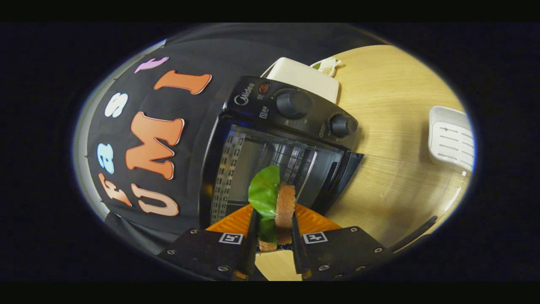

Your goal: Open the toaster oven, put the food inside, and close the toaster oven door.

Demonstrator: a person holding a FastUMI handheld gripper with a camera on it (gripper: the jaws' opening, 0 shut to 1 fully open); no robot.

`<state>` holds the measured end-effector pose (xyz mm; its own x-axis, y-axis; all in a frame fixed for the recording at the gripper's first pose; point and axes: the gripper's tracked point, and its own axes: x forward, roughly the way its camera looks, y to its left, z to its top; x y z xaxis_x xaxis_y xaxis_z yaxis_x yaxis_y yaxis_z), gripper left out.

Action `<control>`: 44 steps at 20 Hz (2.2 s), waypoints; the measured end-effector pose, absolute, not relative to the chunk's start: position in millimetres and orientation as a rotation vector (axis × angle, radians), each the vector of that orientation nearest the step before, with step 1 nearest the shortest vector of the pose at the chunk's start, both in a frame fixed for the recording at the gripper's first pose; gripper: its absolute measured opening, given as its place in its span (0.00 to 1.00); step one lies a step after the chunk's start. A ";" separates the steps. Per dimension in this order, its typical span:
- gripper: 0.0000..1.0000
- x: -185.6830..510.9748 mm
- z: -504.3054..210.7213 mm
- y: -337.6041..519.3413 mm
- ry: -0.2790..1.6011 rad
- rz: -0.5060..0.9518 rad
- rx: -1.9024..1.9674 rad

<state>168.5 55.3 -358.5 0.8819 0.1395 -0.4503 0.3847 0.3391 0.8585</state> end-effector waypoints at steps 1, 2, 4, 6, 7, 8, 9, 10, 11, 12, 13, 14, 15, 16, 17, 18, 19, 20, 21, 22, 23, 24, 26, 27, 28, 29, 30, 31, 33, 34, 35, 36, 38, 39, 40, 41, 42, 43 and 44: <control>0.41 172.4 -360.1 59.1 0.507 -0.181 1.227; 0.43 175.9 -363.0 63.2 0.522 -0.196 1.207; 0.52 178.0 -367.9 70.8 0.554 -0.211 1.142; 0.74 177.3 -372.5 79.7 0.594 -0.209 1.127; 0.85 174.3 -370.5 83.1 0.608 -0.209 1.133; 0.96 173.1 -368.2 86.3 0.605 -0.212 1.134; 0.97 169.3 -364.6 84.7 0.597 -0.215 1.117; 0.97 164.7 -363.2 83.2 0.585 -0.217 1.097; 0.98 160.1 -359.9 80.9 0.580 -0.214 1.079; 0.98 153.9 -358.9 78.9 0.584 -0.211 1.065; 0.98 146.7 -358.8 75.3 0.592 -0.211 1.051; 0.98 140.7 -357.0 72.0 0.595 -0.211 1.031; 0.98 135.0 -355.9 69.4 0.597 -0.206 1.005; 0.98 129.3 -354.4 67.8 0.601 -0.194 0.976; 0.98 121.5 -352.1 66.0 0.610 -0.182 0.950; 0.98 112.8 -348.7 63.7 0.616 -0.166 0.930; 0.98 103.8 -344.1 62.4 0.618 -0.149 0.918; 0.98 94.7 -337.9 61.1 0.616 -0.130 0.917; 0.98 85.8 -329.6 60.1 0.610 -0.108 0.918; 0.98 76.6 -322.3 60.2 0.599 -0.082 0.907; 0.98 67.7 -316.5 54.3 0.587 -0.067 0.882; 0.98 62.1 -311.6 46.0 0.571 -0.056 0.845; 0.98 50.4 -299.7 26.2 0.546 -0.036 0.762; 0.98 45.4 -294.3 15.7 0.534 -0.030 0.721; 0.98 41.9 -288.1 4.5 0.521 -0.024 0.679; 0.98 37.5 -284.1 -3.5 0.515 -0.017 0.637; 0.98 31.6 -281.5 -9.0 0.511 -0.009 0.590; 0.98 24.9 -280.1 -15.2 0.512 -0.004 0.531; 0.98 11.4 -283.7 -20.1 0.527 0.027 0.441; 0.98 0.3 -286.1 -16.0 0.544 0.058 0.431; 0.98 -9.9 -288.0 -10.0 0.563 0.092 0.442; 0.98 -19.8 -292.6 -3.4 0.584 0.124 0.460; 0.98 -35.7 -307.1 7.3 0.636 0.161 0.485; 0.98 -41.9 -320.5 8.5 0.667 0.158 0.470; 0.98 -47.0 -334.7 8.6 0.696 0.151 0.438; 0.98 -51.1 -346.4 8.8 0.718 0.153 0.401; 0.98 -54.8 -354.7 12.9 0.741 0.163 0.374; 0.98 -57.7 -362.8 19.2 0.766 0.181 0.374; 0.99 -58.9 -369.7 26.8 0.793 0.197 0.395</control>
<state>-58.9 26.8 -369.7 0.6886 0.3168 -0.6523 -0.0246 0.9092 0.4156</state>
